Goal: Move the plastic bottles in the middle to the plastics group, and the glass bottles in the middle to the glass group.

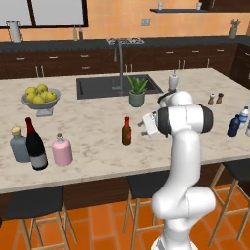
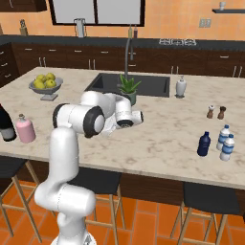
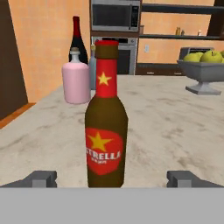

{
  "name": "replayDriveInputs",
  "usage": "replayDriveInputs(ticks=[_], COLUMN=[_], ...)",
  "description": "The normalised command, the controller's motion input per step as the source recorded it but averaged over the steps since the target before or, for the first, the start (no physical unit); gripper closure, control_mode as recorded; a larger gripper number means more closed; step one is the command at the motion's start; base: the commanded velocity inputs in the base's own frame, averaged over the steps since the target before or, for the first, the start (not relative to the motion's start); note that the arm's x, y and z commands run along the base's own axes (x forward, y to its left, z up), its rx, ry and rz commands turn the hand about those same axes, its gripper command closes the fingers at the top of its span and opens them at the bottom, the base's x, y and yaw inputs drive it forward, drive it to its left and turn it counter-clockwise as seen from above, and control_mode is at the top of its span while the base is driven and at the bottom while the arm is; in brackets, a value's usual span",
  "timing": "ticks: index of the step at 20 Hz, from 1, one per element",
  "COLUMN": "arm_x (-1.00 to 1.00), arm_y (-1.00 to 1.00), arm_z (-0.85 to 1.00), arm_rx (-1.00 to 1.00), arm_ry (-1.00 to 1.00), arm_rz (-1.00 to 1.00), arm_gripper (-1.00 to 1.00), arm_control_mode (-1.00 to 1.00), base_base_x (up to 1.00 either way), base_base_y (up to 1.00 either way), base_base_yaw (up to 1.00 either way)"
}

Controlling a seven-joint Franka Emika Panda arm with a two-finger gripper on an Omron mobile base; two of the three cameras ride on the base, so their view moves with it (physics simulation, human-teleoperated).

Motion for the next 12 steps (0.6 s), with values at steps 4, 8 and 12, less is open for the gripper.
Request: replayDriveInputs(ticks=[4, 8, 12], arm_x=[0.00, 0.00, 0.00], arm_y=[0.32, 0.34, 0.26], arm_z=[-0.05, -0.03, -0.08], arm_rx=[0.00, 0.00, 0.00], arm_ry=[0.00, 0.00, 0.00], arm_rz=[0.01, 0.00, 0.00], arm_gripper=[-1.00, -1.00, -1.00], arm_control_mode=[-1.00, -1.00, -1.00], base_base_x=[0.00, 0.00, 0.00], base_base_y=[0.00, 0.00, 0.00], base_base_yaw=[0.00, 0.00, 0.00])
